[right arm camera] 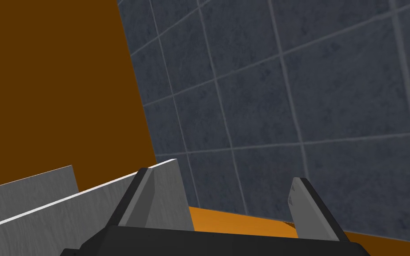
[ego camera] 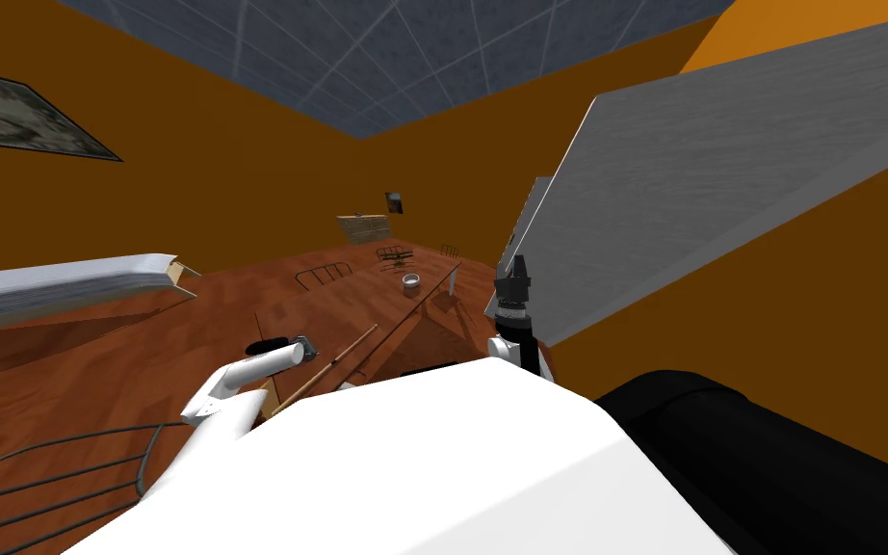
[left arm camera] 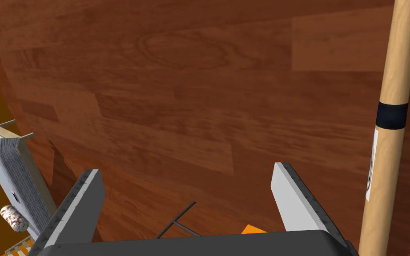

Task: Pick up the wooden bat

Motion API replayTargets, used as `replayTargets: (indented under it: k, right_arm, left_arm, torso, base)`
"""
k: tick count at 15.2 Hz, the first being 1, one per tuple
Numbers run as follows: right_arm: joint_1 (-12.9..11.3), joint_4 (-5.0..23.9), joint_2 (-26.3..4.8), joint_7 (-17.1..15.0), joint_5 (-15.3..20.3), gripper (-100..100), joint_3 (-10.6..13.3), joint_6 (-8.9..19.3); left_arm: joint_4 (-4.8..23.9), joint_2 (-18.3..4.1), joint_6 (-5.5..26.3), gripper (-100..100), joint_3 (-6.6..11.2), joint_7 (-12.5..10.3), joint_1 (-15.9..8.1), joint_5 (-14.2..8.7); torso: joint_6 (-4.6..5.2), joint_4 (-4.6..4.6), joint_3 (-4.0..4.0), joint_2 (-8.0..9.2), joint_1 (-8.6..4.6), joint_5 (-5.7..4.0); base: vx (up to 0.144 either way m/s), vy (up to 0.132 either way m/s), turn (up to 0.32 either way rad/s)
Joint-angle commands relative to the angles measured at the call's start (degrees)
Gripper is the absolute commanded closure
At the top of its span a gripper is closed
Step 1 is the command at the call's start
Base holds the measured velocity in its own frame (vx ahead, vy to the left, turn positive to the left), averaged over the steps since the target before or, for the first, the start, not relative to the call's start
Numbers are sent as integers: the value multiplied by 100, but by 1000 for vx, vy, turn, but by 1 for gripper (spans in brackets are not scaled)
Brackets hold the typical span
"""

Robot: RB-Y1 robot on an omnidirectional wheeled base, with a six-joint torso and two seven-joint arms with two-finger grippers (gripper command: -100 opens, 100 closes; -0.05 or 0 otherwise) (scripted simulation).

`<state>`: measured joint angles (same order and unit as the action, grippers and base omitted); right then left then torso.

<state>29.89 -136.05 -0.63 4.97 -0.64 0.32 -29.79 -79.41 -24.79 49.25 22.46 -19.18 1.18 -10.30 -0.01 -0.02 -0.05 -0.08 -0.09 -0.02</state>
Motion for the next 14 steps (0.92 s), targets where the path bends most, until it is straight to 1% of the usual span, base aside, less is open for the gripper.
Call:
replayTargets:
  k: [1, 2, 3, 4, 5, 6, 7, 8, 9, 10, 11, 12, 13, 14]
  right_arm:
    - [0, 0, 0, 0, 0, 0, 0, 0]
    - [0, 0, 0, 0, 0, 0, 0, 0]
    - [0, 0, 0, 0, 0, 0, 0, 0]
    - [0, 0, 0, 0, 0, 0, 0, 0]
    - [0, 0, 0, 0, 0, 0, 0, 0]
    - [0, 0, 0, 0, 0, 0, 0, 0]
    - [0, 0, 0, 0, 0, 0, 0, 0]
    - [0, 0, 0, 0, 0, 0, 0, 0]
    - [0, 0, 0, 0, 0, 0, 0, 0]
    - [0, 0, 0, 0, 0, 0, 0, 0]
    - [0, 0, 0, 0, 0, 0, 0, 0]
    - [0, 0, 0, 0, 0, 0, 0, 0]
    - [0, 0, 0, 0, 0, 0, 0, 0]
    - [0, 0, 0, 0, 0, 0, 0, 0]
  left_arm:
    - [217, 14, 286, -100, 71, -63, -113, -28]
    - [217, 14, 392, -100, 71, -63, -113, -28]
    - [217, 14, 392, -100, 71, -63, -113, -28]
    - [408, 18, 606, -100, 133, -106, -203, -68]
    - [408, 18, 671, -100, 133, -106, -203, -68]
    - [588, 25, 824, -100, 191, -146, -287, -105]
    - [588, 25, 934, -100, 191, -146, -287, -105]
    - [757, 32, 1066, -100, 245, -184, -365, -139]
    - [757, 32, 1179, -100, 245, -184, -365, -139]
    - [914, 42, 1336, -100, 295, -219, -437, -171]
    - [914, 42, 1405, -100, 295, -219, -437, -171]
    - [1058, 52, 1569, -100, 340, -251, -502, -201]
    - [1058, 52, 1610, -100, 340, -251, -502, -201]
    - [1188, 63, 1779, -100, 380, -280, -559, -227]
  torso:
    - [0, 0, 0, 0, 0, 0]
    - [1, 0, 0, 0, -2, 0]
    - [1, 0, -1, -1, -2, 0]
    - [0, 0, 0, -1, 0, 0]
    - [1, 0, 0, -1, 0, 0]
    - [1, 0, -1, -1, 0, 0]
    - [1, 0, -2, -3, 0, 0]
    - [1, -1, -2, -4, 0, 0]
    - [2, -1, -3, -6, 0, 0]
    - [1, -1, -3, -6, 0, 0]
    - [1, -1, -4, -7, 0, 0]
    - [0, -1, -3, -6, 0, 0]
    - [1, -1, -4, -7, 1, 0]
    - [1, -1, -3, -6, 1, 0]
  base:
    - [22, -26, -31]
    - [29, -23, -36]
    - [24, -14, -18]
    - [24, -18, -41]
    - [26, -18, -43]
    - [33, -19, -47]
    - [35, -17, -41]
    - [36, -19, -45]
    - [34, -17, -39]
    - [39, -16, -43]
    - [38, -17, -39]
    - [39, -16, -44]
    - [34, -13, -31]
    - [33, -10, -32]
